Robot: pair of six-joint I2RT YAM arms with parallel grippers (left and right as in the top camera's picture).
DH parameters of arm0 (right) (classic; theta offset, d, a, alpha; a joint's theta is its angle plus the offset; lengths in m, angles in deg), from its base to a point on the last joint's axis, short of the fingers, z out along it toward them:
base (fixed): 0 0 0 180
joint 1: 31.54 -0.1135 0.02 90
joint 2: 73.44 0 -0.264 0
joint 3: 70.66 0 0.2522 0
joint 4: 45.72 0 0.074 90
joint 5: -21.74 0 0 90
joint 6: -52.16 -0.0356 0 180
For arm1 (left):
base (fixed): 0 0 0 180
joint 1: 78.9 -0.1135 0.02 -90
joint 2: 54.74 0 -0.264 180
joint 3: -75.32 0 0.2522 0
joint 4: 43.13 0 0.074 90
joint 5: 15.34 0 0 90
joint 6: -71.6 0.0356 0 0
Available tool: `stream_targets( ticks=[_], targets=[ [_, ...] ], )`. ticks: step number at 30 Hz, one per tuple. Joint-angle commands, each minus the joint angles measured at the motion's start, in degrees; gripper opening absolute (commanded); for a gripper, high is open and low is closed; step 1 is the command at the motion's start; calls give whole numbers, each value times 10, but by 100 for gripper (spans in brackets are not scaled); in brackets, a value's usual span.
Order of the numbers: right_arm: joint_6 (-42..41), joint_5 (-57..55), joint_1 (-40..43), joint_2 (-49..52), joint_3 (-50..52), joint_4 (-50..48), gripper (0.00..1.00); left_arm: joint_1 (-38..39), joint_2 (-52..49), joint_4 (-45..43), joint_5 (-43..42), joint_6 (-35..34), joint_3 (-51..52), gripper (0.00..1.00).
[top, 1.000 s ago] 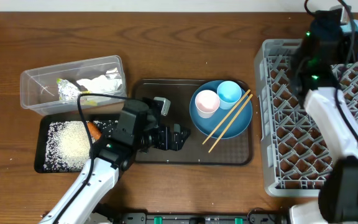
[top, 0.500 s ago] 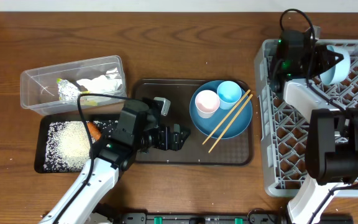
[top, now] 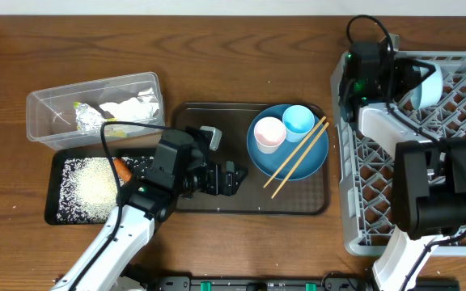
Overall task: Sort waste into correct bins and load items into the dishwasher rack
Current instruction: 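Carry the bowl with the right gripper to the back of the rack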
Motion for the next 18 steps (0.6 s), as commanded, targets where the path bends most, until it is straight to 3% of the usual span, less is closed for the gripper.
stream_targets(
  ticks=[1, 12, 16, 17, 18],
  targets=[
    [-2, 3, -12, 3, -6, 0, 55, 0, 7, 0, 7, 3, -9, 98],
    [-1, 2, -47, 3, -6, 0, 71, 0, 7, 0, 7, 3, -9, 98],
    [-2, -4, -65, 3, -6, -10, 59, 0, 7, 0, 7, 3, -9, 98],
    [5, -4, -70, 2, -6, -11, 64, 0, 7, 0, 7, 3, -9, 98],
    [10, -2, -74, 1, -6, -12, 74, 0, 7, 0, 7, 3, -9, 98]
  ],
)
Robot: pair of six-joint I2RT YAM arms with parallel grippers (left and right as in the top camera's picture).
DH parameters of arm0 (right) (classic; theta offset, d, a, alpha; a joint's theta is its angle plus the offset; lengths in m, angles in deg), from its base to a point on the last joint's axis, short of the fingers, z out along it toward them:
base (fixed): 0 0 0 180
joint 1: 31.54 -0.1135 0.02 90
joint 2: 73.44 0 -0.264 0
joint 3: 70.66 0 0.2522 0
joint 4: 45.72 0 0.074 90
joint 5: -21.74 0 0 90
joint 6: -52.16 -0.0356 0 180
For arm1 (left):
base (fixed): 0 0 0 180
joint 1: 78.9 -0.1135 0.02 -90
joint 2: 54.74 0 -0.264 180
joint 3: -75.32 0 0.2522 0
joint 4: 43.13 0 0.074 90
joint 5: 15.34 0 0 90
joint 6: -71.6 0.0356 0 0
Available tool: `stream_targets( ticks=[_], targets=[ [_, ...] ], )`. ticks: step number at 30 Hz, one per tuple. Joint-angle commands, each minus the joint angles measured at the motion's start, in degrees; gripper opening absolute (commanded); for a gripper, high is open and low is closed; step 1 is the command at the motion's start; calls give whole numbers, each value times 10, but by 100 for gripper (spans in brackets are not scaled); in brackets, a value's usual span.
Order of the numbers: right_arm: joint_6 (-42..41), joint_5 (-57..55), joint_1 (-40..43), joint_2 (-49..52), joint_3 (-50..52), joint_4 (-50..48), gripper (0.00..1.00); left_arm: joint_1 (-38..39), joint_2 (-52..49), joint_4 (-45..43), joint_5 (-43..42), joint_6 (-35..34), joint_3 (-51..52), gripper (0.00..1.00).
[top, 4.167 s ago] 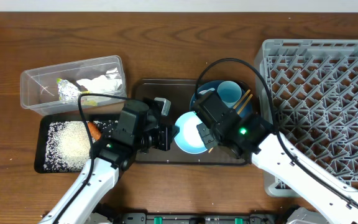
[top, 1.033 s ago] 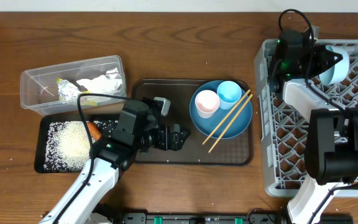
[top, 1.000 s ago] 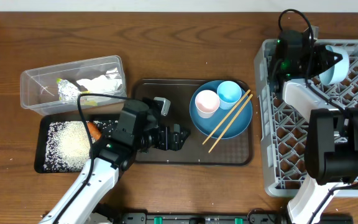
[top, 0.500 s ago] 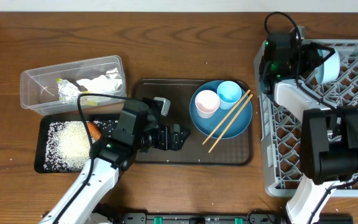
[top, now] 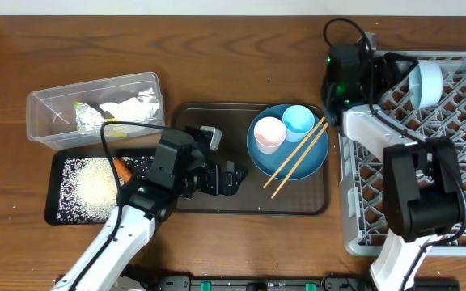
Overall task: Sort waste into correct bins and load items into the dishwasher rack
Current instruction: 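Carry the bowl with the right gripper to the back of the rack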
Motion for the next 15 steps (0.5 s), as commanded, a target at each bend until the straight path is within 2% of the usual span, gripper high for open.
stream_targets(
  ticks=[1, 3, 5, 7, 8, 11, 13, 14, 15],
  targets=[
    [13, -7, -20, 0, -7, -4, 75, 0, 7, 0, 7, 3, -9, 98],
    [26, -2, -28, -6, -7, -5, 66, 0, 7, 0, 7, 3, -9, 98],
    [25, 2, -35, -19, -7, -6, 49, 0, 7, 0, 7, 3, -9, 98],
    [25, 7, -40, -36, -7, -7, 37, 0, 7, 0, 7, 3, -9, 98],
    [25, 12, -43, -47, -7, -7, 34, 0, 7, 0, 7, 3, -9, 98],
    [25, 21, -46, -89, -7, -6, 37, 0, 7, 0, 7, 3, -9, 98],
    [25, 22, -44, -119, -7, -3, 36, 0, 7, 0, 7, 3, -9, 98],
    [25, 23, -42, -130, -7, -2, 34, 0, 7, 0, 7, 3, -9, 98],
    [24, 25, -38, -145, -7, 1, 29, 0, 7, 0, 7, 3, -9, 98]
  ],
)
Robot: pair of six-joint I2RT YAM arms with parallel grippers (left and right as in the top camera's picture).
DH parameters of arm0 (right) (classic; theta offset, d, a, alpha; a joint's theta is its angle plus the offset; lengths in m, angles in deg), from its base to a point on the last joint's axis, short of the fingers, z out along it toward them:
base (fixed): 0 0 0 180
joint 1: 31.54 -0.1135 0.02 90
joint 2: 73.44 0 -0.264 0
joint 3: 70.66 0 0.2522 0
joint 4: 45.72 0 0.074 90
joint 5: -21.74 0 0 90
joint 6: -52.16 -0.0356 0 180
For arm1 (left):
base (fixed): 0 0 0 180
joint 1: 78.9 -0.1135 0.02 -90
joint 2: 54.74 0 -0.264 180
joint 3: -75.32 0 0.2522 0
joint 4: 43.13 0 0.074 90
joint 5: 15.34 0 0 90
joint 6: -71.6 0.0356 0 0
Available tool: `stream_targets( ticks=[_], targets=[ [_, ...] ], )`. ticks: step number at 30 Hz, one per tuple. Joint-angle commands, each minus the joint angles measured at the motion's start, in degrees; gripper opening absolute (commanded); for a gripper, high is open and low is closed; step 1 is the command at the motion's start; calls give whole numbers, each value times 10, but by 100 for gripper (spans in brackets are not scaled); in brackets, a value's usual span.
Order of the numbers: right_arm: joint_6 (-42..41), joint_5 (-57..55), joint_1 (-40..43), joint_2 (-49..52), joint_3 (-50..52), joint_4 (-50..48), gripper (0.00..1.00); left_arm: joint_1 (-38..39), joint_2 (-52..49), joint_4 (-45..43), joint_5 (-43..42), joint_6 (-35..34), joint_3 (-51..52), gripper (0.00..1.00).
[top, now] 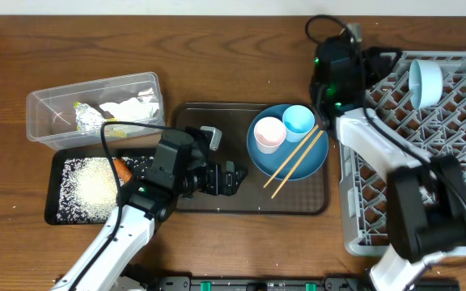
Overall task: Sort waste into correct bins and load items into the dishwasher rack
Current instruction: 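Carry the bowl with the right gripper to the back of the rack, then lower the bowl upside down into the rack with the right gripper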
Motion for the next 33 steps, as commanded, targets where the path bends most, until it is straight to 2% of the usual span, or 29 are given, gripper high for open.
stream_targets(
  ticks=[1, 2, 3, 6, 9, 12, 16, 19, 24, 28, 33],
  targets=[
    [-10, 5, 9, -64, -7, 5, 21, 0, 7, 0, 7, 3, -9, 98],
    [-22, 10, 18, -80, -7, 13, 6, 0, 7, 0, 7, 3, -9, 98],
    [-35, 15, 26, -92, -7, 21, 1, 0, 7, 0, 7, 3, -9, 98],
    [-101, 52, 55, -127, -7, 92, 1, 0, 7, 0, 7, 3, -9, 98],
    [-221, 142, 96, -163, -7, 226, 1, 0, 7, 0, 7, 3, -9, 98],
    [-367, 352, 158, -191, -7, 383, 1, 0, 7, 0, 7, 3, -9, 98],
    [-529, 596, 273, -206, -7, 441, 1, 0, 7, 0, 7, 3, -9, 98],
    [-569, 728, 349, -207, -7, 434, 1, 0, 7, 0, 7, 3, -9, 98],
    [-578, 806, 420, -198, -7, 425, 1, 0, 7, 0, 7, 3, -9, 98],
    [-581, 894, 440, -162, -7, 417, 1, 0, 7, 0, 7, 3, -9, 98],
    [-582, 925, 435, -103, -7, 415, 1, 0, 7, 0, 7, 3, -9, 98]
  ],
)
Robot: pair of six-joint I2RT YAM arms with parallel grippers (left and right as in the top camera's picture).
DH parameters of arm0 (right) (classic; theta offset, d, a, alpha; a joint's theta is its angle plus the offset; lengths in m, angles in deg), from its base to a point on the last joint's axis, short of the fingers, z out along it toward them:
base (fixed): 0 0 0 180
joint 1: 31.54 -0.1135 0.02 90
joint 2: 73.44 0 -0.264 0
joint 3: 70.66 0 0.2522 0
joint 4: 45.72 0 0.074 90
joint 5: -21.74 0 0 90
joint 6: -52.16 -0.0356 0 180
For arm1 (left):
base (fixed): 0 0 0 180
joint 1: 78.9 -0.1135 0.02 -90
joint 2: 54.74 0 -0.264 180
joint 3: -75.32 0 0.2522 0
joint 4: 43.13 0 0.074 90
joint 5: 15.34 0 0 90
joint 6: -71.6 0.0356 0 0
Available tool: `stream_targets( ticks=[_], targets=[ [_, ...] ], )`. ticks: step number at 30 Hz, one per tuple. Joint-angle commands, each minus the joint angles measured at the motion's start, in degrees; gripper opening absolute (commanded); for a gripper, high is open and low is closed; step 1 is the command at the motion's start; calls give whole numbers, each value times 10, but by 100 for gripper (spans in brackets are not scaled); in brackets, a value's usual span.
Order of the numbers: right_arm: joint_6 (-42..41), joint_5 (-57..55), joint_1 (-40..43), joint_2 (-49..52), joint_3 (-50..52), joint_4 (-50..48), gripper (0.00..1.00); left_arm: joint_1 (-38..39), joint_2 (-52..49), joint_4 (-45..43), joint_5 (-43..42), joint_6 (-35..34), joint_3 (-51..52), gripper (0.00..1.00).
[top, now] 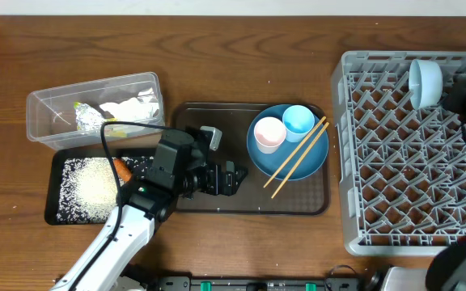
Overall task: Sort waste into correct bins and load items into the dishwasher rack
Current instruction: 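Lower the bowl upside down into the rack with the right gripper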
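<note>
On the brown tray (pixel 186 204) a blue plate (pixel 307 162) carries a pink cup (pixel 269 133), a blue cup (pixel 298 121) and a pair of chopsticks (pixel 296 160). A pale cup (pixel 425 81) lies on its side in the far part of the grey dishwasher rack (pixel 354 202). My left gripper (pixel 231 179) hovers over the tray just left of the plate; its dark fingers blend with the tray. Only part of my right arm shows, at the rack's far right edge beside the pale cup, and its fingers are not made out.
A clear bin (pixel 40 105) at the far left holds crumpled foil (pixel 87 120) and paper. In front of it a black tray (pixel 55 212) holds rice (pixel 94 187) and an orange scrap (pixel 121 169). A small grey object (pixel 209 135) lies on the brown tray.
My right arm has gone from the rack's far left corner, beside the blue plate, to the far right edge of the rack. The pale cup and my left arm have not moved.
At first my right gripper was at the pale cup over the rack's far part. Then the cup lay in the rack apart from the gripper, and the arm stood farther left each time. Now the arm is at the right edge. My left arm stayed still.
</note>
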Motion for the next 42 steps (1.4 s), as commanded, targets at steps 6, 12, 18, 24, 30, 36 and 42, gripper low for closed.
stream_targets(
  ticks=[6, 12, 18, 24, 30, 36, 42],
  targets=[
    [-16, 71, -4, 46, 0, -1, 1, 0, 7, 0, 7, 3, -9, 98],
    [-17, 121, -6, 24, 0, -4, 1, 0, 7, 0, 7, 3, -9, 98],
    [-16, 118, -6, -8, 0, -2, 1, 0, 7, 0, 7, 3, -9, 98],
    [-16, 32, -5, -25, 0, -9, 1, 0, 7, 0, 7, 3, -9, 98],
    [-64, -41, 9, -24, 0, -22, 1, 0, 7, 0, 7, 3, -9, 98],
    [-64, -28, 11, -7, 0, -32, 1, 0, 7, 0, 7, 3, -9, 98],
    [-64, 43, 9, 40, 0, -33, 1, 0, 7, 0, 7, 3, -9, 98]
  ],
)
